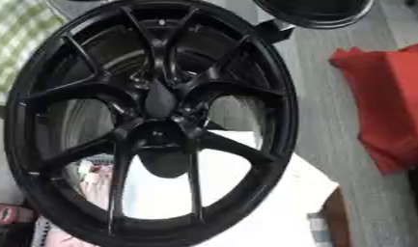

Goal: Pull the pin out of the wheel hub.

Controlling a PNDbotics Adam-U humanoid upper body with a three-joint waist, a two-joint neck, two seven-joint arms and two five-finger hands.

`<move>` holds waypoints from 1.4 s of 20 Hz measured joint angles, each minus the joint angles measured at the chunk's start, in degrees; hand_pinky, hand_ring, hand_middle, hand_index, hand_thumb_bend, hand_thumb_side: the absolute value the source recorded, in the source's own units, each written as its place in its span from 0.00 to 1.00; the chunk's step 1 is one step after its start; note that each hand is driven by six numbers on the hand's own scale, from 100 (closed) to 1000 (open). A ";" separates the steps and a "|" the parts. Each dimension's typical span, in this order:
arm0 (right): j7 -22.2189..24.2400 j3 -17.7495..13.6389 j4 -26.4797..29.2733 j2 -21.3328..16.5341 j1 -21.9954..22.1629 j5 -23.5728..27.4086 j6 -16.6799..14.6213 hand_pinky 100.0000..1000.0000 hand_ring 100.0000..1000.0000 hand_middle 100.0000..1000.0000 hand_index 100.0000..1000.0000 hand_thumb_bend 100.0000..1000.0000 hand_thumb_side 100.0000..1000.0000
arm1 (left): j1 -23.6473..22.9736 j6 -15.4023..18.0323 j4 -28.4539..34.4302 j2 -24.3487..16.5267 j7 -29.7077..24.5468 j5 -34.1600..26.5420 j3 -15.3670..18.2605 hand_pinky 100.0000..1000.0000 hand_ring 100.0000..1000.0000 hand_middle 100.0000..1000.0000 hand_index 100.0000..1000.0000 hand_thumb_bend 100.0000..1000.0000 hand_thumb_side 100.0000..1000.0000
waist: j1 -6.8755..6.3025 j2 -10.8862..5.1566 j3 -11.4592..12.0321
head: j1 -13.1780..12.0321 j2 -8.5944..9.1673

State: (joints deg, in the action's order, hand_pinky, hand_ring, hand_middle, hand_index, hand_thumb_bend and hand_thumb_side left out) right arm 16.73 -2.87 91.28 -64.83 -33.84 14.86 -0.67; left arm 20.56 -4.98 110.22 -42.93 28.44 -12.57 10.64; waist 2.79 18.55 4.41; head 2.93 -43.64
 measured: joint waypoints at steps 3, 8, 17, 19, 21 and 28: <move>-6.00 -5.18 -2.68 0.02 5.65 -4.88 -0.30 0.82 0.74 0.41 0.50 0.16 0.00 | -0.41 0.01 0.00 0.00 0.43 0.01 0.27 0.71 0.79 0.78 0.84 0.16 0.97 | -0.36 0.19 -0.35 | -0.52 0.16; -11.46 -9.92 -6.68 1.60 12.28 -15.08 2.24 0.85 0.84 0.71 0.74 0.40 0.10 | -0.70 0.03 0.00 0.00 0.94 0.03 0.57 0.71 0.79 0.78 0.84 0.16 0.97 | -0.74 0.24 -0.91 | -1.20 0.46; -14.22 -12.58 -8.40 4.78 14.16 -21.62 4.44 0.87 0.88 0.82 0.85 0.47 0.33 | -0.87 0.13 0.00 0.00 1.18 0.20 0.58 0.71 0.79 0.78 0.84 0.16 0.97 | -1.16 0.42 -0.87 | -1.31 0.46; -16.17 -12.69 -7.73 5.24 13.81 -19.69 3.52 0.85 0.81 0.72 0.78 0.35 0.33 | -0.87 0.12 0.00 0.00 1.19 0.22 0.58 0.71 0.79 0.78 0.84 0.16 0.97 | -1.24 0.53 -0.86 | -1.31 0.46; -19.24 -12.67 -6.60 5.67 13.33 -16.21 2.94 0.85 0.76 0.64 0.72 0.17 0.30 | -0.87 0.11 0.00 0.00 1.20 0.22 0.58 0.71 0.79 0.78 0.84 0.16 0.97 | -1.24 0.58 -0.84 | -1.30 0.46; -28.11 -9.12 3.28 7.14 11.08 -3.01 4.54 0.86 0.74 0.60 0.70 0.11 0.33 | -0.60 0.14 0.00 0.06 1.11 0.22 0.55 0.70 0.79 0.77 0.84 0.16 0.96 | -1.24 0.64 -0.37 | -0.96 0.48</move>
State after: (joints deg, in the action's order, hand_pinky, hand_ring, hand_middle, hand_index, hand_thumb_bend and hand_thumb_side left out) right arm -11.37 -11.98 94.56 -57.70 -22.76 11.85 3.86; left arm 19.96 -4.84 110.22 -42.87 29.56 -12.35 11.19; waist 1.55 19.18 4.04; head 1.97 -43.16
